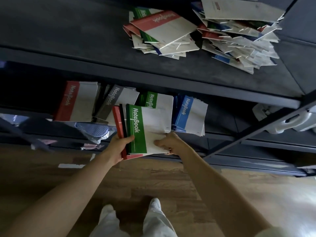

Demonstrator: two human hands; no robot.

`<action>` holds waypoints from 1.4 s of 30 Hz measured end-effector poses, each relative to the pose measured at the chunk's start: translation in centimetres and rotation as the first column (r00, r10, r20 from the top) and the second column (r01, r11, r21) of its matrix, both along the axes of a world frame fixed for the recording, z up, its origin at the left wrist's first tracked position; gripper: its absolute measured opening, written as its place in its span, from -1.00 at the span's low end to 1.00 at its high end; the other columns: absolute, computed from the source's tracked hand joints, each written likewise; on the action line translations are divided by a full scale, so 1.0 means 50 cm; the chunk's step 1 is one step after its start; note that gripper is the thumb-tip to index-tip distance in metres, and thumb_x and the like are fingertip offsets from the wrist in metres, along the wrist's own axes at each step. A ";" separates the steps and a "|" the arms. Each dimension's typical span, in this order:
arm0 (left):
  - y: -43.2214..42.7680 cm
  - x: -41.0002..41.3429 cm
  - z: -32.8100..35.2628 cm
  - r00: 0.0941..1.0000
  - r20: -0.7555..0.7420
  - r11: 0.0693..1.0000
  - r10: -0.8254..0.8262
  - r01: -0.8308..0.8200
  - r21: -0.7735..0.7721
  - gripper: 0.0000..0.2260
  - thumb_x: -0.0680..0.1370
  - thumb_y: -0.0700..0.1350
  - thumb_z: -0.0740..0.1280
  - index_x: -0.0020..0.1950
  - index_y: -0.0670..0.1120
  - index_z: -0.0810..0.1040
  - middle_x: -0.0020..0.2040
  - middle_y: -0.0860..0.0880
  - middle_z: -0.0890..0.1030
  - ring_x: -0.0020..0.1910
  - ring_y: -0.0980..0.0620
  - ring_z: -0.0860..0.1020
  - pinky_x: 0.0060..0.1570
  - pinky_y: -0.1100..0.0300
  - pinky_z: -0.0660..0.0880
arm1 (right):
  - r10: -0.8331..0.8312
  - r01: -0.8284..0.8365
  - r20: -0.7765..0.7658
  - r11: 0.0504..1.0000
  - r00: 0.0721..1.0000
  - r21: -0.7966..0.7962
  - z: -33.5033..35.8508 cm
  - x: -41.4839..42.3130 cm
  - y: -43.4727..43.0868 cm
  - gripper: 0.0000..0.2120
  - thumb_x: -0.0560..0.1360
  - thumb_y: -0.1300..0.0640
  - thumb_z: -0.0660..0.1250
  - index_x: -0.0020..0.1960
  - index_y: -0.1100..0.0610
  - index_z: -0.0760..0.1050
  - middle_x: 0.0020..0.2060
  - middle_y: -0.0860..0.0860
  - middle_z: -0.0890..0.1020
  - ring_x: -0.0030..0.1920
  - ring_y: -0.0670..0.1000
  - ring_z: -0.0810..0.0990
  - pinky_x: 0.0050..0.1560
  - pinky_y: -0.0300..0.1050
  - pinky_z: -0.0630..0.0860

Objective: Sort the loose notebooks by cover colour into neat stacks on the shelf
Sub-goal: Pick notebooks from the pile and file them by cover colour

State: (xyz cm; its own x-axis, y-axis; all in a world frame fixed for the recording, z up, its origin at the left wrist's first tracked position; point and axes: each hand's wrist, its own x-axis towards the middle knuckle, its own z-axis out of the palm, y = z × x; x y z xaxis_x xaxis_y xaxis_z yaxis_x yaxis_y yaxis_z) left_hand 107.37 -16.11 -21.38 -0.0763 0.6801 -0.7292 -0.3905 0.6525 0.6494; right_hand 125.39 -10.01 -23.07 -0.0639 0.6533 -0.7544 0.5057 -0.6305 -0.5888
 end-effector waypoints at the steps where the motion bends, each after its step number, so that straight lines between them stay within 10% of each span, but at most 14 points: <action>1: -0.004 -0.020 0.004 1.000 0.008 1.000 0.002 -0.002 0.002 -0.67 0.57 -0.25 0.26 0.34 -0.16 0.41 0.28 -0.23 0.51 0.22 -0.20 0.51 0.02 -0.03 0.46 | -0.039 0.039 -0.002 0.999 0.999 0.034 0.000 -0.018 -0.008 -0.79 0.46 0.25 0.42 0.00 0.24 0.43 -0.36 0.02 0.43 -0.41 -0.08 0.37 -0.51 -0.34 0.35; 12: -0.006 -0.140 0.024 0.998 0.028 0.998 -0.057 0.057 0.002 -0.72 0.61 -0.14 0.22 0.32 -0.12 0.42 0.25 -0.16 0.54 0.05 -0.12 0.54 -0.11 -0.02 0.48 | -0.210 0.128 0.279 0.951 0.937 0.282 0.010 -0.100 -0.042 -0.68 0.59 0.18 0.18 0.30 0.27 0.28 0.18 0.19 0.50 0.12 0.20 0.55 -0.20 -0.04 0.58; 15: 0.005 -0.154 0.020 1.000 0.008 1.000 -0.021 0.021 -0.007 -0.70 0.60 -0.17 0.23 0.34 -0.12 0.40 0.27 -0.19 0.51 0.14 -0.15 0.52 -0.02 -0.05 0.45 | -0.262 0.134 0.357 0.929 0.897 0.345 0.000 -0.075 -0.013 -0.72 0.63 0.16 0.12 0.27 0.28 0.25 0.19 0.23 0.50 -0.03 0.17 0.56 -0.43 -0.16 0.46; 22: 0.025 -0.189 0.011 0.997 -0.054 0.998 0.050 -0.052 -0.046 -0.73 0.60 -0.18 0.24 0.31 -0.11 0.42 0.24 -0.18 0.53 0.15 -0.15 0.52 0.04 -0.05 0.44 | -0.412 0.311 0.311 0.892 0.856 0.328 -0.029 -0.057 0.073 -0.68 0.54 0.36 0.16 0.26 0.24 0.23 0.14 0.28 0.50 -0.06 0.21 0.54 -0.14 0.11 0.60; 28: 0.049 -0.202 0.012 0.997 -0.067 0.998 0.044 -0.048 -0.046 -0.88 0.58 -0.23 0.26 0.09 -0.09 0.47 -0.03 -0.10 0.59 -0.07 -0.08 0.57 -0.07 0.02 0.47 | -0.342 0.204 0.389 0.912 0.855 0.355 -0.061 -0.054 0.126 -0.59 0.49 0.41 0.15 0.31 0.19 0.35 0.21 0.24 0.50 0.19 0.26 0.50 0.21 0.09 0.47; 36: 0.054 -0.207 0.007 0.994 -0.108 0.999 0.009 -0.013 -0.035 -0.75 0.53 -0.34 0.28 0.14 -0.08 0.44 -0.07 -0.09 0.60 -0.11 -0.04 0.57 -0.13 0.04 0.49 | 0.003 -0.128 0.628 0.980 0.778 0.154 -0.082 -0.077 0.130 -0.60 0.62 0.13 0.07 0.44 0.17 0.22 0.44 0.19 0.22 0.27 0.22 0.43 0.03 -0.05 0.38; 39: 0.061 -0.201 0.007 0.994 -0.105 1.000 -0.002 0.000 -0.018 -0.73 0.53 -0.34 0.28 0.17 -0.08 0.42 -0.04 -0.07 0.58 -0.12 -0.01 0.55 -0.04 0.00 0.45 | 0.039 -0.213 0.617 0.954 0.786 0.212 -0.063 -0.112 0.137 -0.61 0.63 -0.04 0.06 0.26 0.21 0.40 0.22 0.15 0.42 0.13 0.16 0.48 0.07 -0.06 0.41; 42: 0.066 -0.193 0.008 0.993 -0.114 1.000 0.000 0.000 0.004 -0.69 0.52 -0.33 0.30 0.23 -0.10 0.43 -0.01 -0.06 0.57 -0.06 -0.02 0.53 -0.01 0.01 0.41 | 0.221 -0.228 0.224 0.974 0.949 0.007 -0.008 -0.167 0.137 -0.65 0.59 -0.11 0.16 -0.07 0.18 0.45 -0.26 0.05 0.45 -0.27 0.02 0.45 -0.19 -0.15 0.49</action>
